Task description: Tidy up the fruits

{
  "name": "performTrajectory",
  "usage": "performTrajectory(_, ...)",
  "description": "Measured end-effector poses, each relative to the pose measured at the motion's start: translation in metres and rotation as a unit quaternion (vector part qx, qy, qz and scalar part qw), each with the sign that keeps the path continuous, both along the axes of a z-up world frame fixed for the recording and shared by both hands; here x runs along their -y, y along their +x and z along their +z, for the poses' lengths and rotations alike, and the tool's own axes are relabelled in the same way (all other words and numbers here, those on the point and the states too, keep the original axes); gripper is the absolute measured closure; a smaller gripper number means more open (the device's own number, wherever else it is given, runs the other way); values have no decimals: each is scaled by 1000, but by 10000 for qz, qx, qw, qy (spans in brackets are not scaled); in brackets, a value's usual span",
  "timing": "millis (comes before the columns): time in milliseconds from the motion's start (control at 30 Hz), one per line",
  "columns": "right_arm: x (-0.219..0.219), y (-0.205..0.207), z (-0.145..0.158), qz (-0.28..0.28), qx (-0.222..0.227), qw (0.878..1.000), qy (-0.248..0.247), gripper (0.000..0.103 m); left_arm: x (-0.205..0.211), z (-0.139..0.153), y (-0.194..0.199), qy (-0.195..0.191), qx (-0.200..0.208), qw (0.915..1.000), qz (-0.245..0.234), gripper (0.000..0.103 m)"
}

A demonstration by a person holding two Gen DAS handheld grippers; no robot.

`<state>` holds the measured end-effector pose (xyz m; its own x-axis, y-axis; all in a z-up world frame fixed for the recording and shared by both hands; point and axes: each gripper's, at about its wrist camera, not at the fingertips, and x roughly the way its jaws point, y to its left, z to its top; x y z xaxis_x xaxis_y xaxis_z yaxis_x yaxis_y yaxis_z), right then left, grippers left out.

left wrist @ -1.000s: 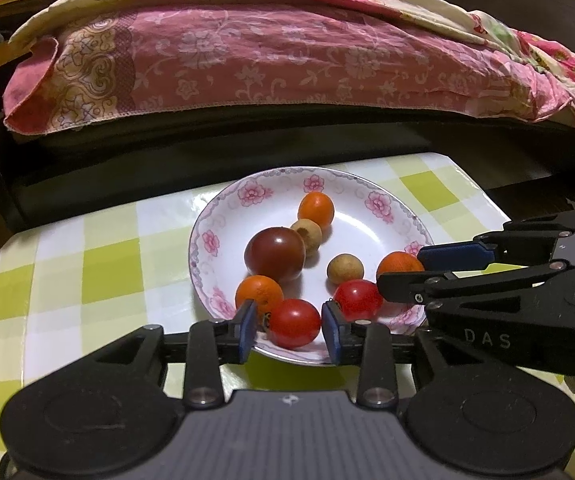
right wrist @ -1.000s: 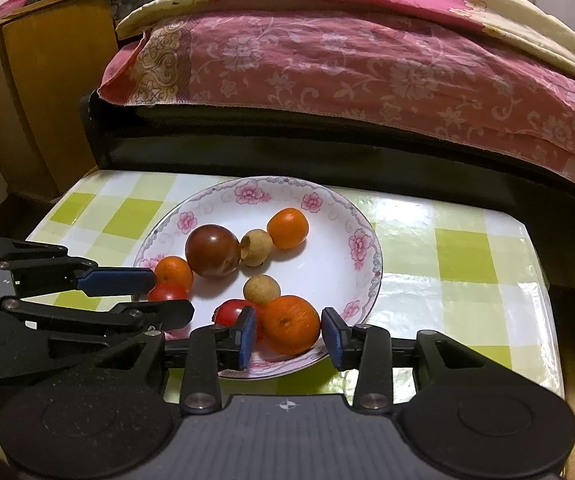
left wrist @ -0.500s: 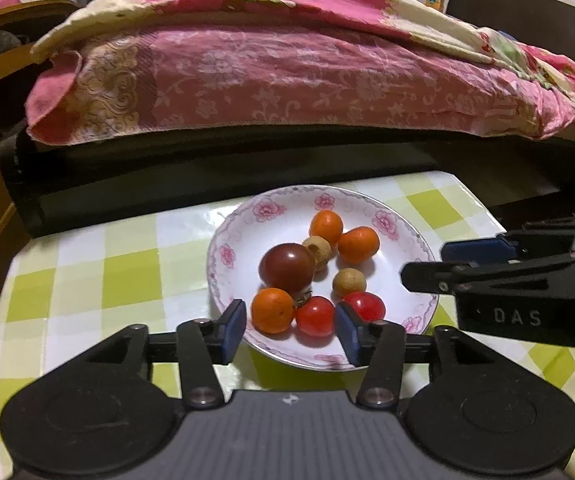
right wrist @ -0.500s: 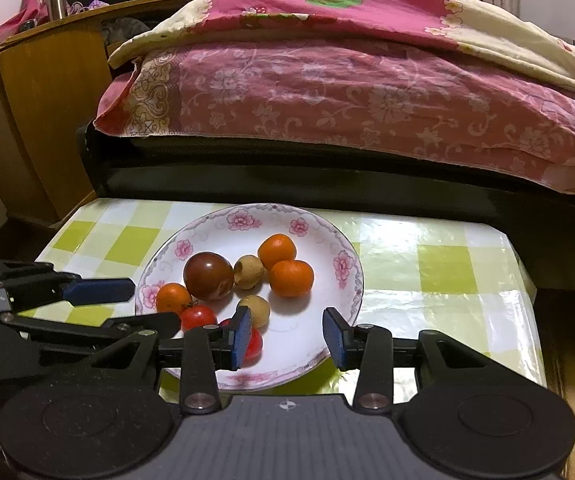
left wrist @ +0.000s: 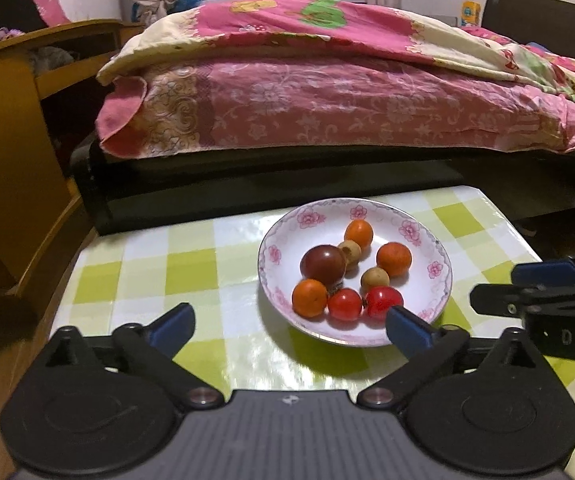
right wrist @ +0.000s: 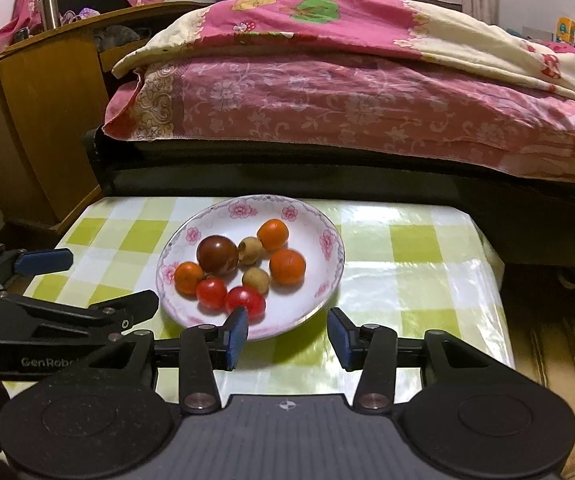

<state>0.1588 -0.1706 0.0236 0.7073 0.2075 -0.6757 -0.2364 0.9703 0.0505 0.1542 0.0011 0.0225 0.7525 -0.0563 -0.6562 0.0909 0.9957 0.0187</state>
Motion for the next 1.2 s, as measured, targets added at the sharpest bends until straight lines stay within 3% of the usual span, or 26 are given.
performTrajectory(267, -2, -36, 11, -73, 75, 9999, -36, 60, -1, 1, -22, -38, -345, 9992, 207, 0)
performTrajectory(367, -1, -48, 13, -110, 84, 9999, 17, 60, -2, 4, -32, -33, -302, 9992, 267, 0)
performTrajectory(567, 1, -71, 16, -234, 87, 9996, 93, 60, -12, 12, -50, -388, -399, 9977, 375, 0)
performTrajectory(967, -7, -108, 16, -306, 8, 9993, 225, 59, -7, 20, -90, -162, -182, 9992, 308, 0)
performTrajectory(1200, -1, -121, 17, -434, -18, 9984, 354, 56, -8, 17, -104, -230, -378, 9988, 219, 0)
